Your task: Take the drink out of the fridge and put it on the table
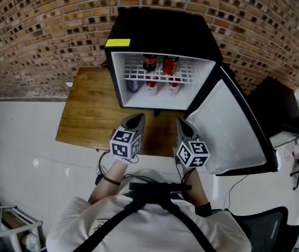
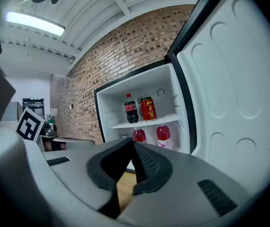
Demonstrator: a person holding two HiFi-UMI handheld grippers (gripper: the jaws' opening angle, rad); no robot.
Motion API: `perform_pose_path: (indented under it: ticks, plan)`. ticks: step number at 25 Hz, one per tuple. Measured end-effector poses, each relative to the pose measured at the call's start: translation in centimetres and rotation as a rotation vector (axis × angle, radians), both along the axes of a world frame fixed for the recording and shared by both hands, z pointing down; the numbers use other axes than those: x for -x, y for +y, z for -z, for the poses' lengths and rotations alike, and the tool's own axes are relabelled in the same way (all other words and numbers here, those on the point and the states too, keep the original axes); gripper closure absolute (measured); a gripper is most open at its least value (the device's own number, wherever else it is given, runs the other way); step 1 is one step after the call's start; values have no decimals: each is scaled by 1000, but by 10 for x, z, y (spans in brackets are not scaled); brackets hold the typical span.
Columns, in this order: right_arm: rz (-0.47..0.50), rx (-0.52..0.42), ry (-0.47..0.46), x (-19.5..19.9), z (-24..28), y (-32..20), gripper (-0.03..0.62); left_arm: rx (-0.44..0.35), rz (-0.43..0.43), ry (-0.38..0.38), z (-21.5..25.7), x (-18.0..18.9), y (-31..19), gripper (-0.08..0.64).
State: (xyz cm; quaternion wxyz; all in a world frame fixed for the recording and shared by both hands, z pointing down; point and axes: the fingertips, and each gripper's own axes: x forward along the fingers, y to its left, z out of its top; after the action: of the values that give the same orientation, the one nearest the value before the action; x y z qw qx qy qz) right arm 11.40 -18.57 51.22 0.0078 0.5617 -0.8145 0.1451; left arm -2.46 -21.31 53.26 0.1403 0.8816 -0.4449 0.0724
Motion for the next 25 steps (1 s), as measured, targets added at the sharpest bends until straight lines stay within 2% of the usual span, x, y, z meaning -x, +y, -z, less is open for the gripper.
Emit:
perform_pose_path:
  ticks: [16,20,22,25]
  plan:
    - [0,-3,1,-1,0,-6,578,5,-2,1,-2,-1,-6,560]
    - [2,-5,0,-1,-1,-7,578,-16,1,0,0,-2,-13,560]
    - [2,-8,0,-1,0,-9,578,-36,8,-12,5,-2,-22,536]
    - [-2,-8,-2,-2,2,-9,578,-63,15,-26,19,-2,-42,457]
